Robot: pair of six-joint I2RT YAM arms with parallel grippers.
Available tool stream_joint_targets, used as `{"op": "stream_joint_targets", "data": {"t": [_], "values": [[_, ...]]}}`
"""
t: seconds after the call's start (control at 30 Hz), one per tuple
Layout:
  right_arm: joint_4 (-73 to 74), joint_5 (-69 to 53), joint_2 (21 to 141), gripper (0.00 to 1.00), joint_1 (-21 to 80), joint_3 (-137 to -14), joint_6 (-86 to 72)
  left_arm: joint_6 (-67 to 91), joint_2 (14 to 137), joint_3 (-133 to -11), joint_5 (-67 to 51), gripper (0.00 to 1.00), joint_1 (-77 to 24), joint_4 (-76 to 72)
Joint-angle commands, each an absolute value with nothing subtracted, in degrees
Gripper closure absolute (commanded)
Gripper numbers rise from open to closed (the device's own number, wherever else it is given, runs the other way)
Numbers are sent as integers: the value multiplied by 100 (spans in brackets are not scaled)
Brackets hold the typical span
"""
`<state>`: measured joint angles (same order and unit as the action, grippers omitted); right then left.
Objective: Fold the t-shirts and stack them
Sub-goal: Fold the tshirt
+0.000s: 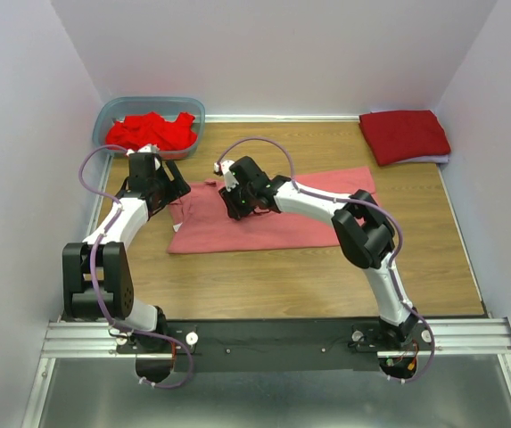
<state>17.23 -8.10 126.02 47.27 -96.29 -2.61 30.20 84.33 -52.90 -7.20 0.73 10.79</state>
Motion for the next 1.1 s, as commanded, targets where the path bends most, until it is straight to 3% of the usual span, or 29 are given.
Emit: {"op": "stream_joint_targets", "data": {"t": [0.0,0.47,0.6,0.87,0.93,1.07], "values": [[1898,-440,12797,62,4825,-9545,-88,2953,8482,-5256,-879,14,53,1028],[1969,-369,12788,63,4931,-9448,114,2953,8552,-5265,-879,14,53,1037],[1978,-247,12806,75,4931,-9457,114,2988,8569,-5300,-818,14,44,1037],[1978,-264,12542,89,4931,-9475,141,3041,8833,-5730,-686,20,-298,1257],[1986,-246,12490,100,4931,-9466,149,3059,9025,-5983,-607,23,-360,1362],[1986,-167,12384,100,4931,-9431,167,3190,9421,-6459,-475,27,-474,1582]]}}
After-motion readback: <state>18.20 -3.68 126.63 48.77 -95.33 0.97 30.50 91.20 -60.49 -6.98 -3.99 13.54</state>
